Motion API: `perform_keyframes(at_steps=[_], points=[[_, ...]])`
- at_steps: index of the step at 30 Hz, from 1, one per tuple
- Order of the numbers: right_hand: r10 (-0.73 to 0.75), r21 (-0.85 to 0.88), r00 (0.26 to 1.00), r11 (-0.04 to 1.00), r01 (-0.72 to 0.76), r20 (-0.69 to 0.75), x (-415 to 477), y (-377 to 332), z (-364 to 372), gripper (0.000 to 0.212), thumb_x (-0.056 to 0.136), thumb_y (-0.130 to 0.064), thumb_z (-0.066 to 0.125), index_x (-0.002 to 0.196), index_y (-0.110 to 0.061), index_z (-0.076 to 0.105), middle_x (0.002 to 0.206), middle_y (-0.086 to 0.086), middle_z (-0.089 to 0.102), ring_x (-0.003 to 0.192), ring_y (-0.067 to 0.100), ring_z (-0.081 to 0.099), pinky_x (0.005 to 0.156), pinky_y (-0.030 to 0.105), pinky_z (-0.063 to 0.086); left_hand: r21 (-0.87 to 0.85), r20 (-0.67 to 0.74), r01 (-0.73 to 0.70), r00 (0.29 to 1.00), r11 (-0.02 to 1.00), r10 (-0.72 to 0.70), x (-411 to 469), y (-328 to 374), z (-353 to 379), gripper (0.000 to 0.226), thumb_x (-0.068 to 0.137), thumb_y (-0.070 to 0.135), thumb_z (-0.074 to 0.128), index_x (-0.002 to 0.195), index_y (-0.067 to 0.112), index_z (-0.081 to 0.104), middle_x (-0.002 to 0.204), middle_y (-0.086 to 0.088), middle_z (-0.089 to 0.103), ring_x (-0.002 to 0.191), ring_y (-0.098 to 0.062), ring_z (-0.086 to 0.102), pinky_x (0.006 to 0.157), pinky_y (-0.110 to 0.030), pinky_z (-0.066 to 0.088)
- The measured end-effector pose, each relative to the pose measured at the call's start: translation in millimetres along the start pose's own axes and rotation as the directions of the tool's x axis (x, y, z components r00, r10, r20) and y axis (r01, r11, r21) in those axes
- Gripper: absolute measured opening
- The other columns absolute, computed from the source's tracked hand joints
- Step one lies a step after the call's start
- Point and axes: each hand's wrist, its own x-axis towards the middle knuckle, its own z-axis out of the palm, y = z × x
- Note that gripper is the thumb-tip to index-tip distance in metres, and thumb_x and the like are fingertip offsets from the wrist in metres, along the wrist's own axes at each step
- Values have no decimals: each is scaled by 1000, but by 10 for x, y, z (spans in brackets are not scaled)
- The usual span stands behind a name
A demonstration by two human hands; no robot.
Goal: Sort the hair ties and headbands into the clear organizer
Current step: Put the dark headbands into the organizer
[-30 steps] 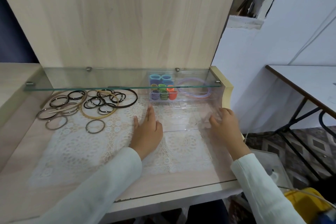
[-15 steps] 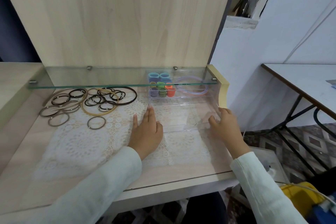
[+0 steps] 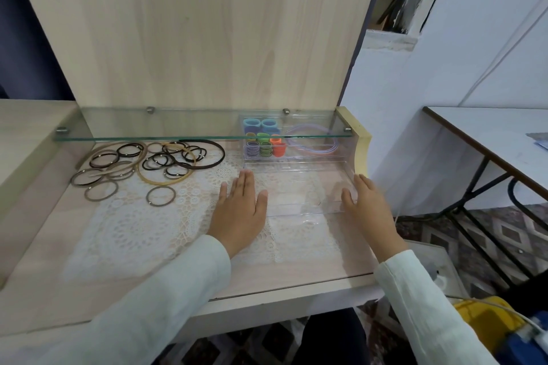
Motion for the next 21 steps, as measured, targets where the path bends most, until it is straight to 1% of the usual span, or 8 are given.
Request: perform_keyframes(at_steps=[1, 2, 4, 7, 11, 14, 18, 21], points=[[-43, -55, 999, 998, 42, -2, -17, -16, 0, 45, 97, -21, 49, 136, 1, 47, 143, 18, 45, 133, 36, 38, 105, 42, 35, -34, -16, -21, 1000, 999, 20, -9, 3, 1, 62, 105, 42, 16, 157, 13, -3, 165, -4, -4, 152, -14, -3, 120, -33, -12], [-77, -90, 997, 993, 77, 0, -26, -33, 3, 47, 98, -21, 48, 139, 1, 44, 148, 18, 41, 140, 37, 30, 110, 43, 29, -52, -29, -42, 999, 998, 40, -15, 5, 3, 62, 105, 44, 16, 157, 14, -1, 165, -2, -4, 152, -13, -3, 120, -30, -12], [-91, -106, 996, 990, 92, 9, -51, -61, 29, 48, 100, -23, 44, 143, 0, 40, 152, 16, 34, 145, 35, 19, 115, 42, 19, -38, -41, -75, 996, 996, 73, -22, -1, 18, 63, 104, 46, 16, 157, 16, 0, 165, 0, -4, 151, -12, -3, 118, -28, -13], [-77, -109, 996, 991, 80, 36, -70, -61, 96, 50, 103, -26, 33, 147, -2, 32, 156, 14, 26, 147, 32, 12, 118, 39, 9, 14, -40, -85, 996, 996, 85, -13, -41, 53, 64, 104, 48, 16, 157, 17, 0, 165, 1, -7, 151, -10, -5, 117, -26, -14], [-52, -78, 997, 995, 57, 62, -52, -2, 160, 54, 104, -31, 23, 150, -2, 23, 159, 13, 16, 149, 27, 4, 119, 36, 0, 41, -46, -96, 994, 995, 98, -9, -64, 72, 65, 104, 47, 17, 157, 15, -2, 165, 1, -8, 151, -9, -6, 118, -25, -13], [-45, -87, 997, 995, 51, 67, -8, 18, 187, 68, 95, -41, 8, 151, -4, 21, 160, 11, 13, 149, 24, 2, 118, 33, -2, 40, -48, -91, 994, 995, 93, 18, -40, 105, 63, 105, 43, 17, 157, 13, -3, 165, -1, -7, 151, -10, -7, 117, -24, -13], [-67, -114, 996, 991, 73, 52, 16, 22, 201, 75, 90, -44, 0, 151, -5, 21, 160, 8, 13, 149, 21, 2, 118, 32, -4, 10, -61, -80, 995, 997, 81, 35, -14, 138, 61, 106, 40, 18, 157, 12, -2, 165, -2, -6, 151, -9, -8, 116, -22, -14], [-84, -140, 996, 986, 89, 43, 13, 25, 205, 83, 85, -47, -6, 150, -6, 24, 159, 8, 17, 149, 21, 5, 119, 33, 0, -3, -61, -84, 995, 996, 83, 26, -28, 136, 62, 105, 41, 19, 157, 12, -1, 165, -1, -5, 150, -8, -7, 117, -22, -13]])
